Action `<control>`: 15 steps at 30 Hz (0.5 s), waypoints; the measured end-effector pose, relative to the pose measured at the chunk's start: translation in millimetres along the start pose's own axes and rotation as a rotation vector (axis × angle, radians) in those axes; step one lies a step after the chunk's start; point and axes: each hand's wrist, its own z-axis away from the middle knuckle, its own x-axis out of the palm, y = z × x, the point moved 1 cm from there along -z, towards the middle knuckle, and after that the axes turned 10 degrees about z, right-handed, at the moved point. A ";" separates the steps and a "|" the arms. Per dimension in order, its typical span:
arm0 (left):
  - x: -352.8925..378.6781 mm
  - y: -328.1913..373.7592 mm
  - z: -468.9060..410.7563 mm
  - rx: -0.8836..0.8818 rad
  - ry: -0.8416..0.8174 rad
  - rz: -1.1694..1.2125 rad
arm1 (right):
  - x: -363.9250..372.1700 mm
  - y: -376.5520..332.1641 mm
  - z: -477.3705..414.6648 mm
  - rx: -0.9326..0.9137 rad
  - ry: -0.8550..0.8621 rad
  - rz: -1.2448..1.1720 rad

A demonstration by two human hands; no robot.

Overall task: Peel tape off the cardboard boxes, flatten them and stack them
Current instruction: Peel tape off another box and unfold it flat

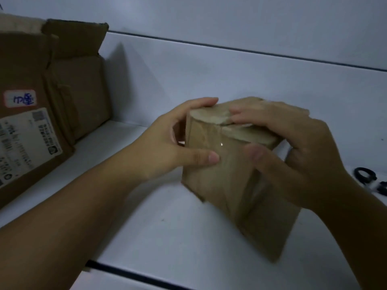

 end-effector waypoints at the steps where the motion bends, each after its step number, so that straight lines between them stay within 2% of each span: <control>1: -1.3 -0.4 -0.5 0.043 0.098 -0.064 | 3.0 0.5 -0.1 0.043 0.001 0.025; 3: -2.1 0.0 -0.3 0.130 0.252 -0.202 | 8.7 0.8 0.5 0.102 0.049 0.051; 6: 2.0 0.9 3.1 0.213 0.290 -0.313 | 13.1 -1.0 -0.4 0.151 0.108 0.027; 15: 8.2 1.0 4.5 0.096 0.074 -0.271 | 13.4 -1.4 1.2 0.164 0.021 -0.058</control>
